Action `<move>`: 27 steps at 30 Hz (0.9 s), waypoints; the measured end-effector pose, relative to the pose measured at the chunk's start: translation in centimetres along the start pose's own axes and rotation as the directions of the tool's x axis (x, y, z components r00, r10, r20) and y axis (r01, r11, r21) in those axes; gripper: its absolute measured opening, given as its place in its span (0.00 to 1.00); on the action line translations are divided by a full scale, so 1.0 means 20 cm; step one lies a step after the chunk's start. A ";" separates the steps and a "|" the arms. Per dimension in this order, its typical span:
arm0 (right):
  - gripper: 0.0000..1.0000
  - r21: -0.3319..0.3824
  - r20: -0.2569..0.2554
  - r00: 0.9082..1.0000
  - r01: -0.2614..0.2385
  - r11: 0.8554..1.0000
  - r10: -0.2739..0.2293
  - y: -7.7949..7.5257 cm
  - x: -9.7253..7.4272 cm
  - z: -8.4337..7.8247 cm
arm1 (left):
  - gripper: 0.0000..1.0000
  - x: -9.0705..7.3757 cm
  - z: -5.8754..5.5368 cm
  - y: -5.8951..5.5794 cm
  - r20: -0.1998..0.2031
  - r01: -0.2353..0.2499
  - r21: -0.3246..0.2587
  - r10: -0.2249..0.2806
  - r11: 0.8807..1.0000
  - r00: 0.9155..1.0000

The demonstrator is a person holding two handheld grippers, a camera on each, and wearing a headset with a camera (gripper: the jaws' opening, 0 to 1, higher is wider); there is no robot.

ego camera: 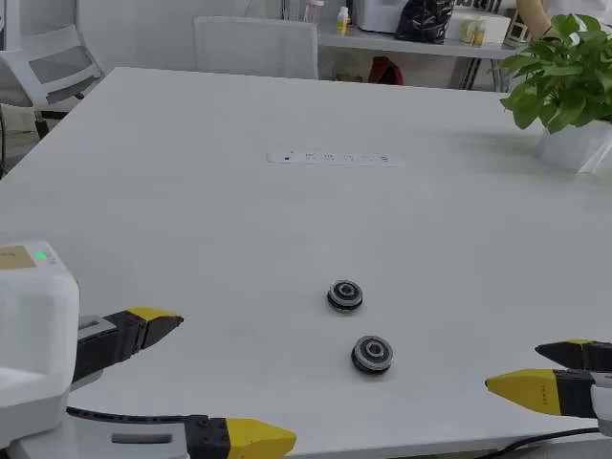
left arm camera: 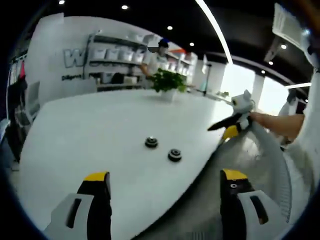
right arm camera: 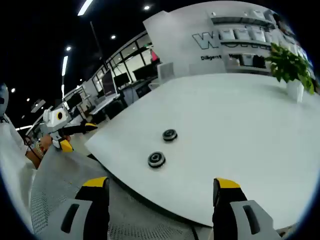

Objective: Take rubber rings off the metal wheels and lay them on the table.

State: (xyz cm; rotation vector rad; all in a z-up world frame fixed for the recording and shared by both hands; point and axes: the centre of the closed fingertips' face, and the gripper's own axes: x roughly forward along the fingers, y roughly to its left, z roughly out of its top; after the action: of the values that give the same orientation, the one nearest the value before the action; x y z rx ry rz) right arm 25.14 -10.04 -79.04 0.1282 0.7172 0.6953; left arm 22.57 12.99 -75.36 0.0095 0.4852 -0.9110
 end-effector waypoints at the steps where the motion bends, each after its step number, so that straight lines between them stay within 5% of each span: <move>1: 0.78 0.000 -0.001 1.000 -0.001 1.000 0.001 0.00 0.00 0.00 | 0.92 0.00 0.00 0.00 0.002 -0.002 -0.002 0.002 1.000 1.000; 27: 0.75 0.033 0.034 0.999 0.013 0.999 -0.015 -0.02 0.00 0.03 | 0.96 0.02 0.01 0.01 0.033 0.023 -0.060 -0.021 0.998 0.999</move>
State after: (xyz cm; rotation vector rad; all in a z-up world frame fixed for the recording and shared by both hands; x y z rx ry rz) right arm 25.64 -10.20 -78.75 0.1643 0.6961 0.6668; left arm 22.94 12.77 -75.44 -0.0651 0.4836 -0.9167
